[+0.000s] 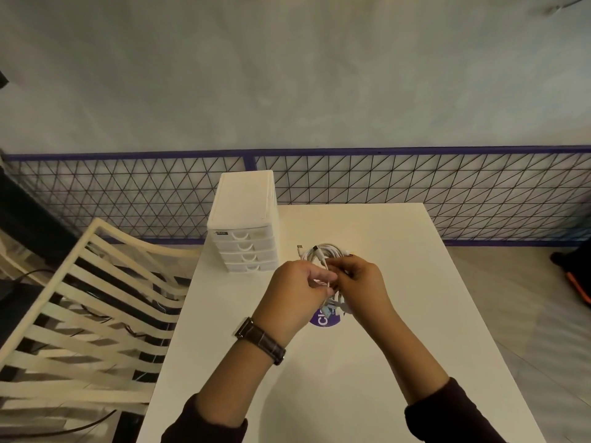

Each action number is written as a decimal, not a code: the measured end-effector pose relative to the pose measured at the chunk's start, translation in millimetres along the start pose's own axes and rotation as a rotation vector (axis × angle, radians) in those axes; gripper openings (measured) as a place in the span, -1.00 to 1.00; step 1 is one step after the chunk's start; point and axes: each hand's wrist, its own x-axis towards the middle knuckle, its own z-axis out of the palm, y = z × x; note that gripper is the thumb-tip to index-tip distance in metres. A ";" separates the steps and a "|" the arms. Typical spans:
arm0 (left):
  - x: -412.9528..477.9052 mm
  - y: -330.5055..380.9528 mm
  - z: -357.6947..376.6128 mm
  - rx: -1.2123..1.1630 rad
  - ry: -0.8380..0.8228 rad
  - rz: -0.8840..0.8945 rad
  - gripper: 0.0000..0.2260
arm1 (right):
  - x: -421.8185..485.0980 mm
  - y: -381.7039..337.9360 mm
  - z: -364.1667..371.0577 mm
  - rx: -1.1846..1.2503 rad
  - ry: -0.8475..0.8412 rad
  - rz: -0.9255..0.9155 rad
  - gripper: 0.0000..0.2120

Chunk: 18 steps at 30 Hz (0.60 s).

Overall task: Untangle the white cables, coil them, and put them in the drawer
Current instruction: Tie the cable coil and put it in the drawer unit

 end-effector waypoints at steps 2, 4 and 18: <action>0.7 -0.6 0.4 0.025 -0.053 -0.038 -0.78 | 0.5 -1.9 0.6 -0.010 -0.016 0.009 -0.79; 1.3 -1.6 -0.7 0.029 -0.097 -0.056 -0.76 | -0.3 -3.1 -0.1 0.003 -0.039 0.030 -0.76; -1.8 -1.7 5.8 0.185 0.289 0.128 -0.68 | -8.2 -10.1 4.7 0.028 -0.043 -0.026 -0.87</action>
